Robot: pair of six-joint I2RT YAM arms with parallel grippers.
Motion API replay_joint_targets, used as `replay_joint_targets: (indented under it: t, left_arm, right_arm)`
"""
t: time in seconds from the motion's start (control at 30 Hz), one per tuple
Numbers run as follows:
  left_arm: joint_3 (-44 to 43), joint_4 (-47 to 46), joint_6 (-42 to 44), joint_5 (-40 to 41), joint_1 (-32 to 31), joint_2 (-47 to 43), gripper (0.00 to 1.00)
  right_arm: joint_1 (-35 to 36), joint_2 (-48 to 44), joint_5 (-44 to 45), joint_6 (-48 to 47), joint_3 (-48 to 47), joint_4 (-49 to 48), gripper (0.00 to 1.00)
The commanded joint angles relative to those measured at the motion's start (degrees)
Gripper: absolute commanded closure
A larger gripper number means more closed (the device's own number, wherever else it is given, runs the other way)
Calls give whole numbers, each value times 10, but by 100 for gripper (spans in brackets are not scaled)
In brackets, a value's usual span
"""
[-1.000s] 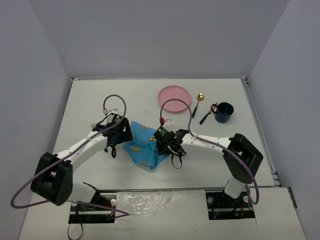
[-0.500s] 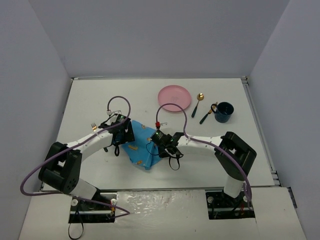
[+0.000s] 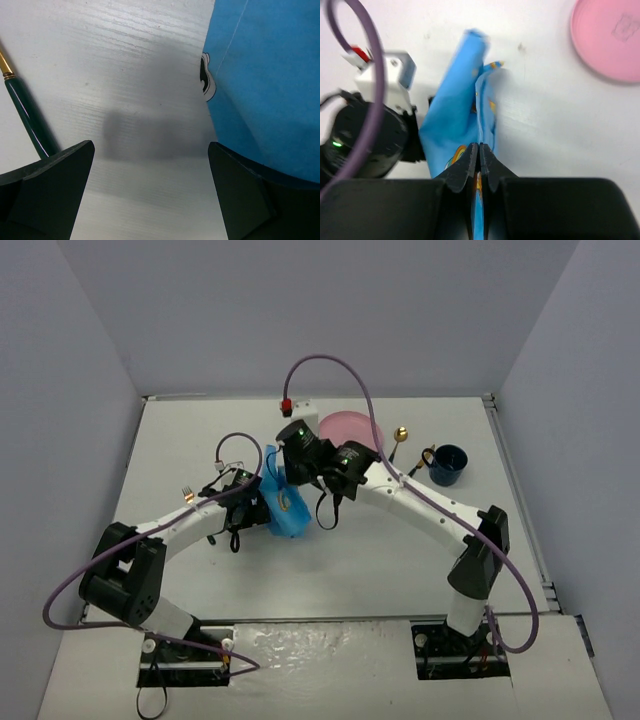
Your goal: Set the dinner table for one person
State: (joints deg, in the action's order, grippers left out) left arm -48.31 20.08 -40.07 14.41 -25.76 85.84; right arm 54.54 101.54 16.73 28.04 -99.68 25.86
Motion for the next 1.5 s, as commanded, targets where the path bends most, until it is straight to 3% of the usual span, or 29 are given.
replay_joint_targets:
  t: [0.0,0.13,0.43,0.57,0.73,0.9,1.07,1.13,1.33,1.4,1.43,1.47]
  left_arm:
    - [-25,-21,3,11,-1,-21,3]
    - [-24,-32,3,6,-1,-15,3]
    - [-23,-43,-1,6,-2,-9,3]
    - [-23,-30,4,18,-2,-17,3]
    - [-20,-27,2,26,-2,-29,3]
    - [2,-82,-17,11,-2,-20,5]
    - [3,-158,-44,-26,-14,52,38]
    - [-20,-153,-44,-27,-25,83,58]
    - [-72,-124,-47,-22,-46,151,64]
    - [-87,-124,-39,-39,-47,173,93]
    - [-94,-120,-37,-41,-47,181,100]
    - [-97,-117,-35,-44,-48,185,100]
  right_arm:
    - [-3,27,30,-45,-103,81,100]
    - [-3,33,43,-56,-159,107,100]
    - [-4,18,105,-70,-176,138,100]
    - [-8,-8,214,-65,-86,145,100]
    - [-21,-38,250,-40,38,147,100]
    - [-23,-72,252,-2,117,145,100]
    - [-22,-82,250,20,169,142,100]
    - [-22,-86,251,22,178,140,100]
    - [-23,-99,256,24,193,135,100]
    - [-25,-99,256,24,200,134,100]
    - [-25,-99,256,24,203,132,100]
    - [-25,-99,256,24,207,130,100]
